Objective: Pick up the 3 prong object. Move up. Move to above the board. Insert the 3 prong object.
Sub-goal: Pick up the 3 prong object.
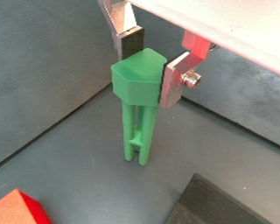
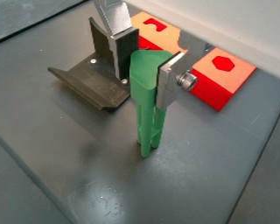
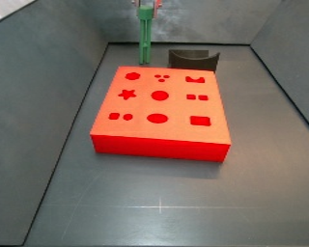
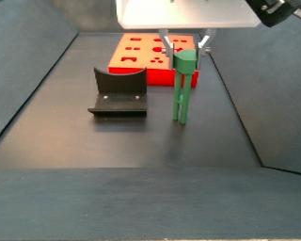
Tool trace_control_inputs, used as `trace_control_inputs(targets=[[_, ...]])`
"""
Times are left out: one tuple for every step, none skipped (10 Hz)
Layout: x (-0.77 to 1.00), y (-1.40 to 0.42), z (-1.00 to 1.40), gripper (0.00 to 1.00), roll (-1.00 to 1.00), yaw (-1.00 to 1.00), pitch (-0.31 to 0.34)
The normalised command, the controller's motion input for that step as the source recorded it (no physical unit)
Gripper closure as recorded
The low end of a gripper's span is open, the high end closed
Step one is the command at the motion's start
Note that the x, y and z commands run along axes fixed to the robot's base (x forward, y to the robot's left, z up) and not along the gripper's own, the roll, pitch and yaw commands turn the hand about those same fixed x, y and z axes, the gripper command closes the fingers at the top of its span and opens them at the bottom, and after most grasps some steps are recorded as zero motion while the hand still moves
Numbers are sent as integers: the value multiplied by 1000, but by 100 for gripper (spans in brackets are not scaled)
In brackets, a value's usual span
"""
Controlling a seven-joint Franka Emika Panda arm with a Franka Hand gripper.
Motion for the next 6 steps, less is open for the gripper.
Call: trace_control_inputs(targets=[[0, 0, 0, 100, 0, 0, 0], [0, 0, 0, 100, 0, 0, 0], [0, 0, 0, 100, 0, 0, 0], [0, 0, 0, 100, 0, 0, 0], [0, 0, 0, 100, 0, 0, 0], [0, 0, 0, 100, 0, 0, 0]])
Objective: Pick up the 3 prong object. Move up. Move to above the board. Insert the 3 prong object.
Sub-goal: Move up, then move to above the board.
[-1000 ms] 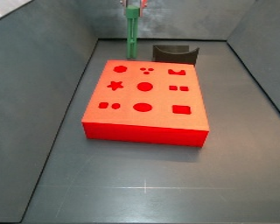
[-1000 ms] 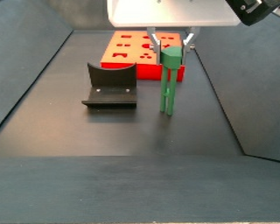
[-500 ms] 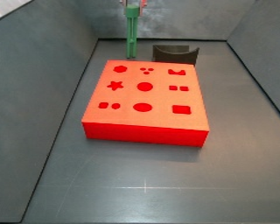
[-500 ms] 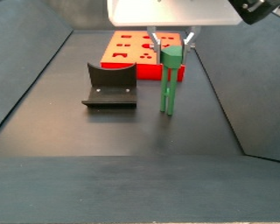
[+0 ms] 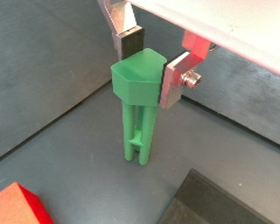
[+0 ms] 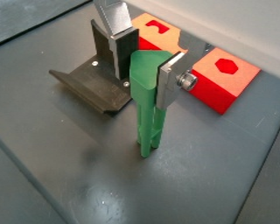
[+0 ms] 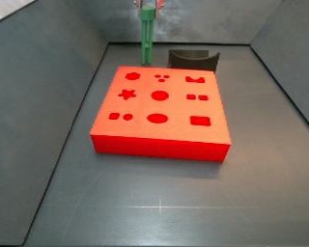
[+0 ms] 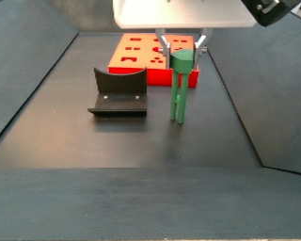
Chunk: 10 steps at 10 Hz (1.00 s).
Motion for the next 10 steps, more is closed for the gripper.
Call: trace_control_inputs(targets=[[0, 0, 833, 100, 0, 0, 0], [-22, -4, 802, 100, -2, 5, 17], [-38, -3, 688, 100, 4, 2, 45], [-24, 5, 481, 100, 23, -3, 64], [-13, 6, 367, 100, 34, -6, 70], [359, -205, 1000, 100, -83, 90, 17], [371, -213, 1000, 100, -78, 91, 53], [356, -196, 1000, 100, -77, 80, 95], [326, -176, 1000, 100, -72, 53, 94], [303, -171, 1000, 100, -64, 42, 81]])
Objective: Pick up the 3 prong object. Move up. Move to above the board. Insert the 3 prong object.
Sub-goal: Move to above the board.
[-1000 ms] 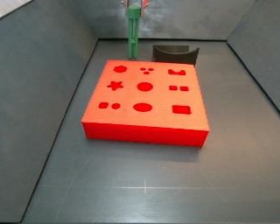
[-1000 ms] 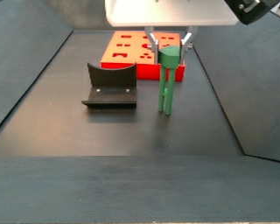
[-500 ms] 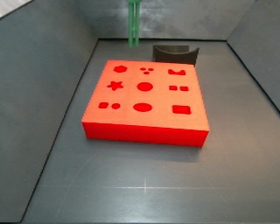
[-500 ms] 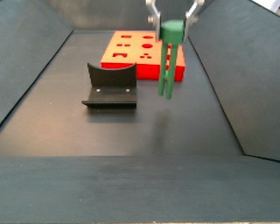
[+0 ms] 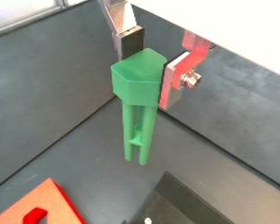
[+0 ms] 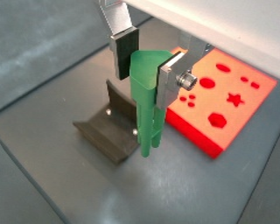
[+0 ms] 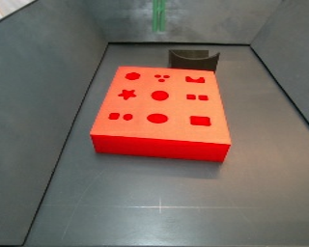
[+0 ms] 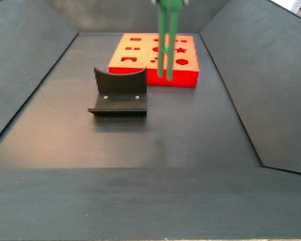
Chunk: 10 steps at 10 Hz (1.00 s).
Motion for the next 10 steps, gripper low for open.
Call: trace_control_inputs(targets=[[280, -154, 1000, 100, -60, 34, 77], [257, -139, 1000, 100, -58, 30, 81], [231, -122, 1000, 100, -56, 24, 90], [190, -97, 934, 100, -54, 23, 97], [111, -53, 708, 100, -52, 24, 92], [71, -34, 541, 100, -50, 23, 84], [55, -27, 431, 100, -48, 22, 81], [-171, -1000, -71, 100, 29, 121, 204], [-169, -1000, -109, 100, 66, 113, 179], [-173, -1000, -101, 100, 93, 81, 106]])
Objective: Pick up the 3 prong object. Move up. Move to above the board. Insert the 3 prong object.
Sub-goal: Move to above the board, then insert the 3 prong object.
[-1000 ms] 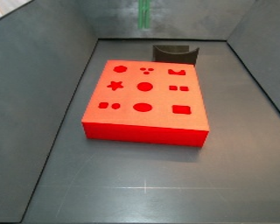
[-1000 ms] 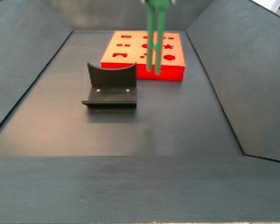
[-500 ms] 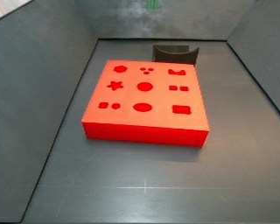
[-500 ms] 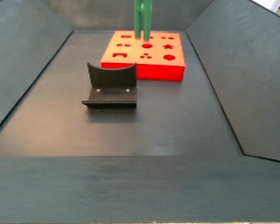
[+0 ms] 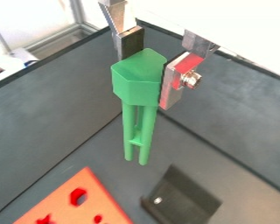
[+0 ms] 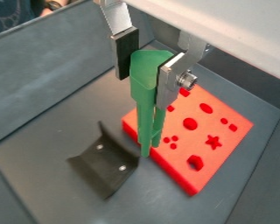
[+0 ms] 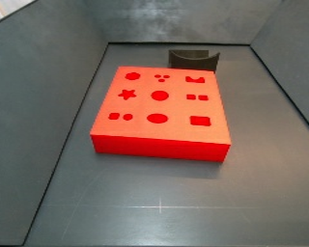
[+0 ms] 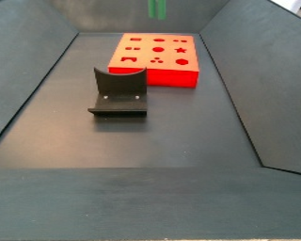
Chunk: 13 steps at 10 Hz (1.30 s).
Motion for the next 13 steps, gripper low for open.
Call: trace_control_inputs(targets=[[-182, -1000, -95, 100, 47, 31, 33], [-185, -1000, -102, 100, 43, 27, 4], [-189, -1000, -97, 100, 31, 13, -24], [-191, -1000, -99, 100, 24, 15, -30], [-194, -1000, -102, 100, 8, 12, -43], [-197, -1000, -99, 100, -1, 11, -44], [-202, -1000, -102, 100, -7, 5, -52], [-208, -1000, -109, 100, -4, 10, -48], [-189, -924, -104, 100, -4, 4, -40], [-138, -703, -81, 100, -9, 7, -28], [-48, -343, -44, 100, -17, 8, -2], [-19, -210, -30, 100, -18, 8, 4], [-34, 46, 0, 100, 4, 0, 0]])
